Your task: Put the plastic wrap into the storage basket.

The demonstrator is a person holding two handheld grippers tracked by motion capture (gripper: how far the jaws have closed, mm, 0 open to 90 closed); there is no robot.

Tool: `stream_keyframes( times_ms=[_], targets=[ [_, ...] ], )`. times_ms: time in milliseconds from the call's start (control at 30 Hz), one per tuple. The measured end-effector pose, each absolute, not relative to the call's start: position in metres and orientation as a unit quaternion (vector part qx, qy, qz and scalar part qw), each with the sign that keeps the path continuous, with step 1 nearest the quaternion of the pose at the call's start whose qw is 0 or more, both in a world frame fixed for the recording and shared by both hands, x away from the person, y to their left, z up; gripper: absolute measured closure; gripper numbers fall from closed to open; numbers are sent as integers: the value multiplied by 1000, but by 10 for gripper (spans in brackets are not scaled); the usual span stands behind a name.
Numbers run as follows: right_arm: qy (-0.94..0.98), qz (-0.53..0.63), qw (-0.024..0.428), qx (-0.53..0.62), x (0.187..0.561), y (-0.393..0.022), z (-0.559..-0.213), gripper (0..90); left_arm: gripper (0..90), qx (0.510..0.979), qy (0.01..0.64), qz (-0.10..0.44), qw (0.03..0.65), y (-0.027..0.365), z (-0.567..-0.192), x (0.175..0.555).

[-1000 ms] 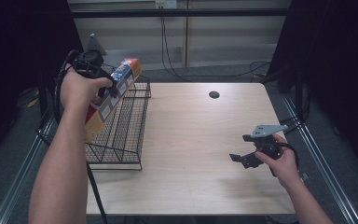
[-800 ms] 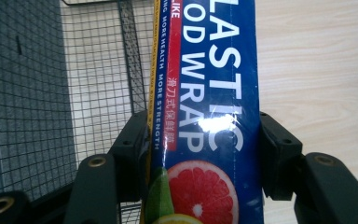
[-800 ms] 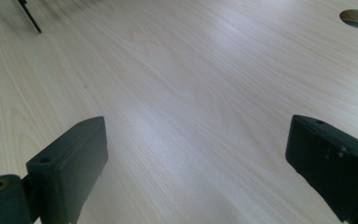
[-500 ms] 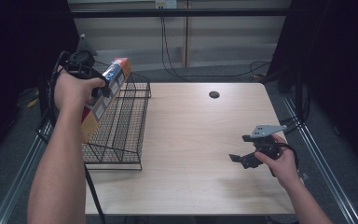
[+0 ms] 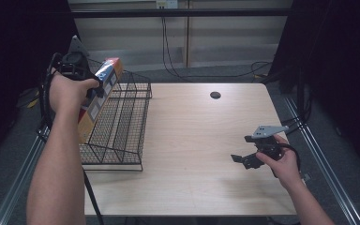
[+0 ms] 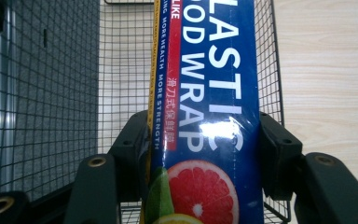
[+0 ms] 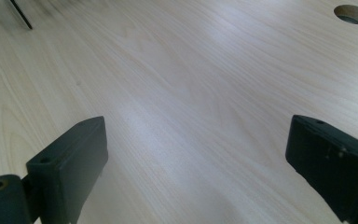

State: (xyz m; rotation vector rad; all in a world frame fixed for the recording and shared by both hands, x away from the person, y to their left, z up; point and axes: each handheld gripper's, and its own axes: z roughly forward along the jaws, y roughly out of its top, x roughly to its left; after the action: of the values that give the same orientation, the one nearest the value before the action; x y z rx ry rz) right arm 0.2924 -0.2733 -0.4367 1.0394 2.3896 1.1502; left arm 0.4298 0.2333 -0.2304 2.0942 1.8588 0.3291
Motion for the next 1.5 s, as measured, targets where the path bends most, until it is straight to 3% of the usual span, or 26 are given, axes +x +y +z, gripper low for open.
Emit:
stream_keyframes(
  times_ms=[1500],
  targets=[
    [831,401,147,357,293,-271,-438,55,449,696,697,102,139,275,-251,427]
  ],
)
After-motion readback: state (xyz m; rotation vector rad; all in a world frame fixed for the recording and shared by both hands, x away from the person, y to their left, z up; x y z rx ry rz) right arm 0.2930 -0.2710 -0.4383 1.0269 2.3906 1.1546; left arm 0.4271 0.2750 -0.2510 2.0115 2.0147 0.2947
